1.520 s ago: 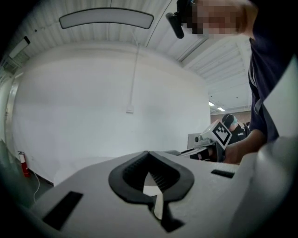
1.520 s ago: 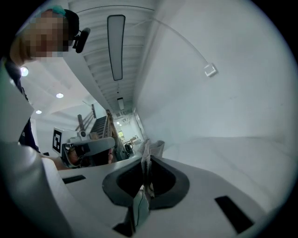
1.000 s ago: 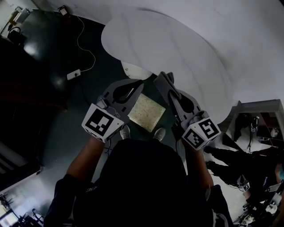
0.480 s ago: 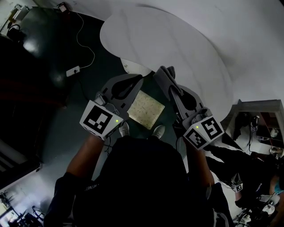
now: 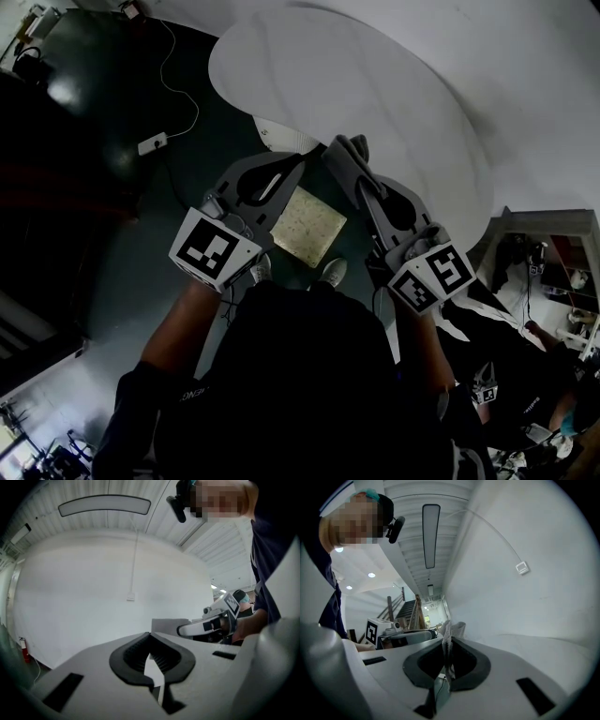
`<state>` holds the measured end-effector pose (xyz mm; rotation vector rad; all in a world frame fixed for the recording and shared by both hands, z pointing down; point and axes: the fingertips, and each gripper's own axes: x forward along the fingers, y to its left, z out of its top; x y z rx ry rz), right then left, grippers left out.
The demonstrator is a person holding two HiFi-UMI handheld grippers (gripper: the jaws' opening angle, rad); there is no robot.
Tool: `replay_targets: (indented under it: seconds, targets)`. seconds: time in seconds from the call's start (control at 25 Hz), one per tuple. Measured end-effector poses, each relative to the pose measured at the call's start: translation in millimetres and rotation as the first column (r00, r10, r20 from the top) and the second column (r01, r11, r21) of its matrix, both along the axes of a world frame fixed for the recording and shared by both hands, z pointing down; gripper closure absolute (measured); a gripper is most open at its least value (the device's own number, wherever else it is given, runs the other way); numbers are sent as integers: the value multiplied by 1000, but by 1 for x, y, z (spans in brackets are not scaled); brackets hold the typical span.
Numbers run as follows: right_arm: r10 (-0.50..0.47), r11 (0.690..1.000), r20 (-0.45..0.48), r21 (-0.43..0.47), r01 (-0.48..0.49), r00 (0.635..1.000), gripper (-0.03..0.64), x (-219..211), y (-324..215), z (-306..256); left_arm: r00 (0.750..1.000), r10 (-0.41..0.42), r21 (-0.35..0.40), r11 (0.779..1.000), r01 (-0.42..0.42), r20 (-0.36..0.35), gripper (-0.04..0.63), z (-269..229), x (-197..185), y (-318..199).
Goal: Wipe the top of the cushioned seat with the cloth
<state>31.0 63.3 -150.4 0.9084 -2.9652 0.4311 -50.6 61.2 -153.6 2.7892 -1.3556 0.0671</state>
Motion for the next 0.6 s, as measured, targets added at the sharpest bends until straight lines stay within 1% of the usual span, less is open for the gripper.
replay_targets:
  seconds: [0.6]
  targets:
    - [2,1000,-12,-23,-3,1000,584,4,-1,7,1000,-7,-2,1000,7,6,588,1,0,2]
